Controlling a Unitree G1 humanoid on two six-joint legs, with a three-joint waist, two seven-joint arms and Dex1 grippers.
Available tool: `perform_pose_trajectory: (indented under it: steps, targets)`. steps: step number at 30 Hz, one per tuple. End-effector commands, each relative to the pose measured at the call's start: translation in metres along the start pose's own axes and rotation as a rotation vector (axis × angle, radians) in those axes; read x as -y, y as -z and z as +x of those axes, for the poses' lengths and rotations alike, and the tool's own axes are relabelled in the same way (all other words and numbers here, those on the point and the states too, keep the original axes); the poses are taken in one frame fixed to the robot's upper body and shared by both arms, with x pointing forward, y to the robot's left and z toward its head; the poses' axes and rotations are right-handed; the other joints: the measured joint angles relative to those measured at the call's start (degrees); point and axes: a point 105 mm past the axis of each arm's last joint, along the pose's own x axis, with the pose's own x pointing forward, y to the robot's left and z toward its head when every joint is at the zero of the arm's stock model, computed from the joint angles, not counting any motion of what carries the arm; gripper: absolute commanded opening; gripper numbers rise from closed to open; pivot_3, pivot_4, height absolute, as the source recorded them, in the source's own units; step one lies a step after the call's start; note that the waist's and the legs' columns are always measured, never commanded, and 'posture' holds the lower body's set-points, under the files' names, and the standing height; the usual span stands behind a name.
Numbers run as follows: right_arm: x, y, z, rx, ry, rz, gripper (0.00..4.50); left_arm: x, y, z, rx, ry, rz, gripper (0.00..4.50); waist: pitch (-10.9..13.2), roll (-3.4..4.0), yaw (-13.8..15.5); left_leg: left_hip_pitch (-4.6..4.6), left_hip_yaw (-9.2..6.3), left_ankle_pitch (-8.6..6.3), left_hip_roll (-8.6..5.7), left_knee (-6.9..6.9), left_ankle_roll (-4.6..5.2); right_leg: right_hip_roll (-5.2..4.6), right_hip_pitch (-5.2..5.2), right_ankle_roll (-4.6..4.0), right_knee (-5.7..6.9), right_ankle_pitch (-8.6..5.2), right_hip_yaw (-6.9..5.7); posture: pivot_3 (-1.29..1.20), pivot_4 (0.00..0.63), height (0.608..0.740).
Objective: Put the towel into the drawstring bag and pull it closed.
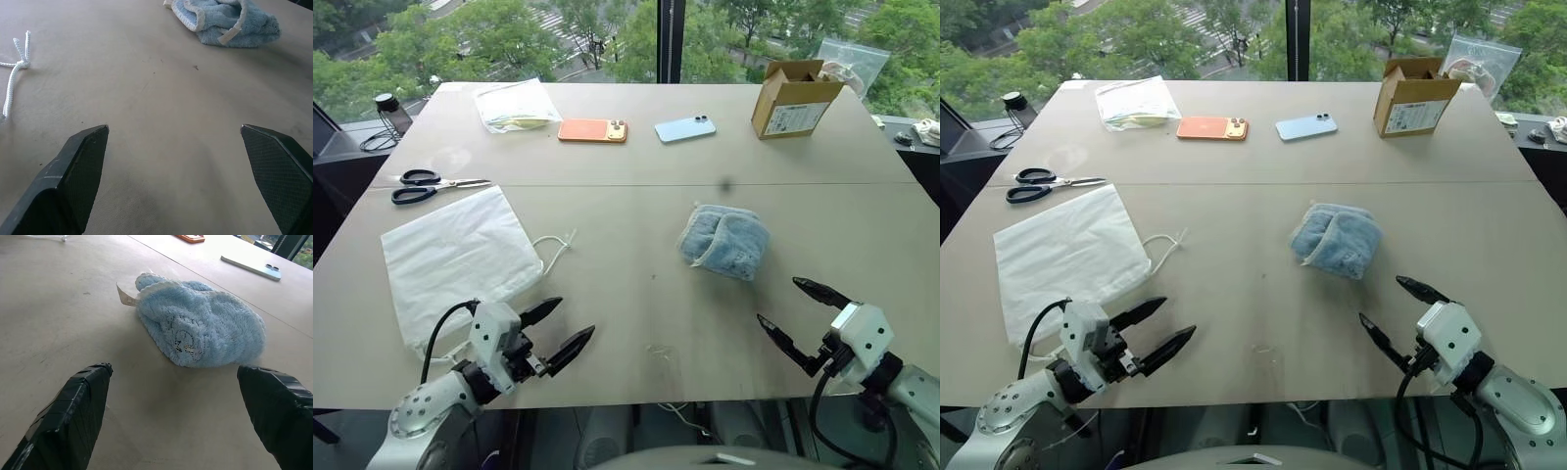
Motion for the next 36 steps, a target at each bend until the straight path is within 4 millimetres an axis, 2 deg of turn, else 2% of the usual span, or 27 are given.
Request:
perform_pose_trajectory:
  steps: [1, 3, 4, 9, 12, 15, 17, 24, 28, 36]
  targets:
    - [-0.001, -0.031, 0.009, 0.146, -0.078, -0.058, 4.42, -0.013, -0.029, 0.000, 0.116, -0.106, 0.080, 4.47, 0.00, 0.00, 0.00, 0.00, 0.00, 0.00, 0.00, 0.00, 0.00, 0.00, 0.00, 0.00, 0.00, 0.00, 0.00, 0.00, 0.150, 0.740]
    - [-0.013, -0.067, 0.020, 0.314, -0.216, -0.108, 4.42, -0.030, -0.061, -0.001, 0.218, -0.240, 0.160, 4.47, 0.14, 0.01, -0.27, 0.02, 0.05, 0.00, 0.02, 0.02, 0.01, -0.01, 0.00, 0.01, -0.01, 0.01, 0.06, 0.00, 0.150, 0.740]
    - [-0.017, -0.075, 0.022, 0.352, -0.254, -0.121, 4.42, -0.034, -0.068, -0.003, 0.235, -0.276, 0.182, 4.47, 0.14, -0.01, -0.18, 0.01, 0.04, 0.01, 0.04, 0.06, 0.02, 0.02, -0.02, 0.02, 0.02, 0.02, 0.05, 0.00, 0.150, 0.740]
    - [-0.041, -0.096, 0.021, 0.392, -0.560, -0.086, 4.42, -0.061, -0.066, -0.018, 0.046, -0.550, 0.408, 4.47, 0.02, 0.06, -0.03, 0.10, 0.05, 0.00, -0.03, -0.01, 0.01, 0.18, 0.18, -0.01, 0.00, 0.01, -0.02, 0.00, 0.150, 0.740]
    - [-0.049, -0.098, 0.020, 0.373, -0.664, -0.100, 4.42, -0.076, -0.066, -0.036, -0.094, -0.678, 0.628, 4.47, 0.05, -0.04, 0.00, 0.02, 0.06, -0.07, -0.07, -0.04, 0.09, 0.19, 0.17, -0.08, -0.14, 0.06, -0.02, 0.00, 0.150, 0.740]
    - [-0.052, -0.099, 0.021, 0.361, -0.708, -0.088, 4.42, -0.082, -0.056, -0.053, -0.230, -0.715, 0.796, 4.47, 0.03, -0.09, 0.04, -0.01, 0.07, -0.11, -0.05, -0.06, 0.10, 0.18, 0.17, -0.13, -0.21, 0.04, -0.09, 0.00, 0.150, 0.740]
    - [-0.053, -0.099, 0.023, 0.359, -0.713, -0.086, 4.42, -0.080, -0.045, -0.058, -0.292, -0.688, 0.849, 4.47, 0.03, -0.08, 0.01, 0.00, 0.08, -0.13, -0.02, -0.09, 0.11, 0.13, 0.18, -0.06, -0.25, 0.00, -0.07, 0.00, 0.150, 0.740]
    - [-0.048, -0.096, 0.029, 0.347, -0.698, -0.082, 4.42, -0.070, -0.029, -0.061, -0.341, -0.615, 0.928, 4.47, 0.03, -0.14, 0.43, 0.01, 0.01, -0.16, 0.00, -0.08, 0.14, -0.06, 0.15, -0.03, -0.25, -0.02, -0.14, 0.00, 0.150, 0.740]
    - [-0.046, -0.093, 0.031, 0.337, -0.675, -0.080, 4.42, -0.076, -0.021, -0.070, -0.386, -0.624, 0.962, 4.47, 0.03, -0.14, 0.35, 0.01, 0.00, -0.16, 0.01, -0.09, 0.15, -0.13, 0.14, -0.04, -0.26, -0.02, -0.12, 0.00, 0.150, 0.740]
    - [-0.047, -0.090, 0.031, 0.332, -0.652, -0.077, 4.42, -0.086, -0.015, -0.061, -0.418, -0.631, 1.019, 4.47, 0.02, -0.16, 0.39, 0.00, 0.05, -0.16, -0.01, -0.09, 0.15, -0.06, 0.14, -0.03, -0.25, -0.02, -0.16, 0.00, 0.150, 0.740]
